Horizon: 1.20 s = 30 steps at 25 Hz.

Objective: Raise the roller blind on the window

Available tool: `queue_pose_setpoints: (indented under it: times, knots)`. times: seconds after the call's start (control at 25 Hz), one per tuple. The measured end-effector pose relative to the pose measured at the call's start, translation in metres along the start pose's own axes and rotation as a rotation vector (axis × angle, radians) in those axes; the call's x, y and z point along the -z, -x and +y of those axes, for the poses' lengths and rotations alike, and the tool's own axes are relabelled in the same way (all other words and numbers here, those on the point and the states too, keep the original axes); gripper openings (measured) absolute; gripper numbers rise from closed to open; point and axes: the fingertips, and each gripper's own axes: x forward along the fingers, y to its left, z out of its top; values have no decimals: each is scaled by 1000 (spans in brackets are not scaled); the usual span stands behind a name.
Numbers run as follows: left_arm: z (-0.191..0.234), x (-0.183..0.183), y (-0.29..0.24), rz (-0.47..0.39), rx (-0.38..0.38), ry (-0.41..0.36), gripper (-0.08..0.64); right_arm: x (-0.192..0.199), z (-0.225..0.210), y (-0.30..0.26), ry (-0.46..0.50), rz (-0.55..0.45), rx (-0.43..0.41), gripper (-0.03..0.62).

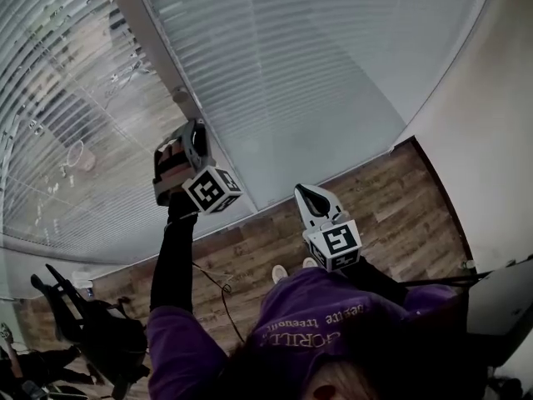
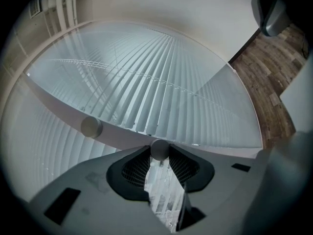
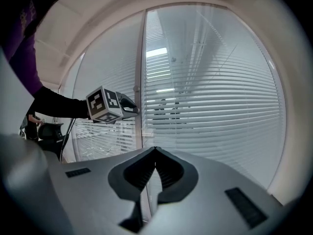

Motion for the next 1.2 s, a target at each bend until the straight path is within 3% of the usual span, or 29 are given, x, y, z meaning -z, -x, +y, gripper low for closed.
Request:
queue_pose_setpoints:
  times: [0.92, 1.2]
  knots:
    - [0, -3, 1, -8, 21, -233, 124, -5, -8, 1, 3, -11, 9, -2]
    - [-4, -9, 2, -5, 71, -317, 124, -8, -12, 2, -6, -3, 5, -2]
